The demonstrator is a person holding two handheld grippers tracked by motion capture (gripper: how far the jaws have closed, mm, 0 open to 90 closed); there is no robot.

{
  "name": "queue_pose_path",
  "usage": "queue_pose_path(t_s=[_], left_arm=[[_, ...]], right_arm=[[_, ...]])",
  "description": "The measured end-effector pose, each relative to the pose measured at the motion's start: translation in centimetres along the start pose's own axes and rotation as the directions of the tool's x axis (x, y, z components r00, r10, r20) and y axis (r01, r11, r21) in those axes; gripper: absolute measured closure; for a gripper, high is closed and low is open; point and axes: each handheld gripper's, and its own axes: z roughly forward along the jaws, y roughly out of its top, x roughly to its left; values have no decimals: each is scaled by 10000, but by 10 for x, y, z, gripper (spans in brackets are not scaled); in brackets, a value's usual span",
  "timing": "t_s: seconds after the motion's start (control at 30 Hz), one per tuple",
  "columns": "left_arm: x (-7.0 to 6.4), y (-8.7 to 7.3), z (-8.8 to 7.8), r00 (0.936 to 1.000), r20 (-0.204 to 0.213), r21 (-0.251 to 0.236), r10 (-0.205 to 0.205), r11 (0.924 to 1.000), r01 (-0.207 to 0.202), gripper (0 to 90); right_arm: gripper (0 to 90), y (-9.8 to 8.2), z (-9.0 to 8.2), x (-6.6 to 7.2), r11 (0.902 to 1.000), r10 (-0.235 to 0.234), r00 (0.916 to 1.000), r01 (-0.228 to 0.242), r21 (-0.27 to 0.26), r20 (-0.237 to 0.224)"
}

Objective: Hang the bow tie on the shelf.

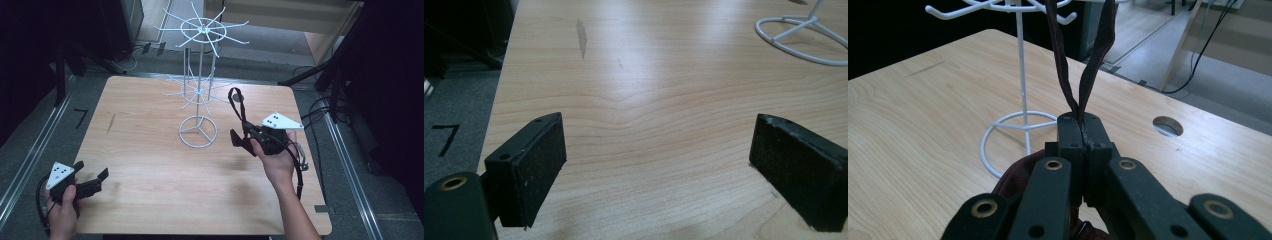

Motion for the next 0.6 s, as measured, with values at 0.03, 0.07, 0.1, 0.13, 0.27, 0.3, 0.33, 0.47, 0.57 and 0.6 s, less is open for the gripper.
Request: queue_pose_path(t_s=[0.03,0.07,0.1,0.13,0.27,0.3,0.33,0.47,0.57,0.6], left_arm=[[0,0,0,10000,4,3,5,10000,-5,88],[0,0,0,10000,4,3,5,10000,-5,88],[0,0,0,10000,20,-6,-8,10000,8,88],[0,0,0,10000,26,-2,-9,10000,9,88],[0,0,0,10000,29,-6,-10,10000,11,89],[0,0,0,10000,30,-3,-10,10000,10,88],[0,0,0,10000,27,-3,-10,10000,10,89],[0,0,0,10000,22,-4,-11,10000,11,88],[1,0,0,10000,31,1,-13,10000,13,88],[1,0,0,10000,47,7,-18,10000,18,88]], right_arm=[[900,-1,2,1,10000,-26,10000,26,28,22],[900,-1,4,2,10000,-32,10000,32,73,19],[900,-2,6,3,10000,-2,10000,1,95,21],[900,-2,8,3,10000,4,10000,-5,92,28],[900,-5,16,4,9998,141,9999,-141,113,-16],[900,-5,18,5,9998,161,9999,-161,117,-28],[900,-6,19,6,9998,168,9999,-168,138,-37],[900,-6,27,8,9996,256,9996,-254,140,-106],[900,-7,31,9,9995,270,9995,-267,169,-144],[900,-7,33,10,9994,286,9995,-283,187,-163]])
